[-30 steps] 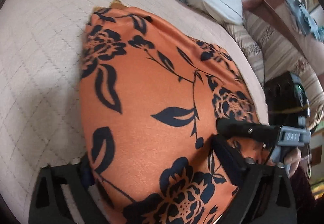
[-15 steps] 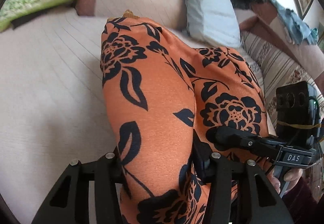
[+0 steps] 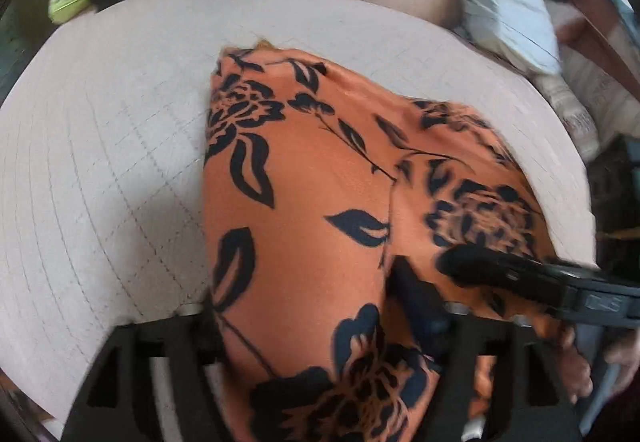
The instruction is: Fold small clothes
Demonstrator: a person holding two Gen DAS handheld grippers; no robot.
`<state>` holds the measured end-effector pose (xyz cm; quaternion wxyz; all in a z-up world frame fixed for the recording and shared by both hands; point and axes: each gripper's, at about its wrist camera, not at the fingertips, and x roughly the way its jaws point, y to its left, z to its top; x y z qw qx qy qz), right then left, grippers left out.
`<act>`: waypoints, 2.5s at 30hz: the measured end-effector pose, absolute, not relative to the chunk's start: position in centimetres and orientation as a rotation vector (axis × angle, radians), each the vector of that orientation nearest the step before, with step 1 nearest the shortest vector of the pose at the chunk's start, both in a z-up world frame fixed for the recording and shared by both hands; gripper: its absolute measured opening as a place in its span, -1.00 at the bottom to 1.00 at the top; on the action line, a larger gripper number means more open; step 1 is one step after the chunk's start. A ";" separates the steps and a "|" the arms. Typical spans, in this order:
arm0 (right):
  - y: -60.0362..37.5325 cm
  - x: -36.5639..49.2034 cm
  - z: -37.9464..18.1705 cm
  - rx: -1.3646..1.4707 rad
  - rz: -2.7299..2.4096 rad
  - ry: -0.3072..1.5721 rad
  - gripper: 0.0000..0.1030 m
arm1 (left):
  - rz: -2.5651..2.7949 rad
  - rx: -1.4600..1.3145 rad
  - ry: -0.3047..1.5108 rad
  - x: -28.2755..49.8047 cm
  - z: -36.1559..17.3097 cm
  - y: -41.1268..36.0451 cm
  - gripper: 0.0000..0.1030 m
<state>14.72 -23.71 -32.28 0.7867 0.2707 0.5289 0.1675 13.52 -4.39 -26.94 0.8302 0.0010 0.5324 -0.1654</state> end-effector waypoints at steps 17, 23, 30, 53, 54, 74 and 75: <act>-29.1 -0.3 -20.0 0.301 0.028 0.669 0.31 | -0.169 0.244 0.638 4.1 -10.2 -6.6 0.85; -28.6 -5.5 -14.5 0.230 -0.001 0.557 0.31 | -0.225 0.167 0.598 1.0 -7.1 -7.1 0.95; -26.7 -8.8 -10.5 0.159 -0.032 0.503 0.34 | -0.124 0.176 0.557 -0.9 -6.4 -5.8 0.99; -17.6 -3.2 -10.7 0.060 0.108 0.543 0.34 | -0.056 0.097 0.555 1.6 -7.4 0.7 0.99; -17.4 -3.1 -10.7 0.058 0.113 0.544 0.34 | -0.060 0.096 0.554 1.7 -7.4 0.8 0.99; -15.7 -2.0 -13.6 0.026 0.119 0.603 0.34 | -0.079 0.061 0.562 2.3 -7.9 2.9 0.99; -15.7 -2.0 -13.7 0.026 0.120 0.605 0.34 | -0.079 0.063 0.560 2.3 -7.9 2.9 0.99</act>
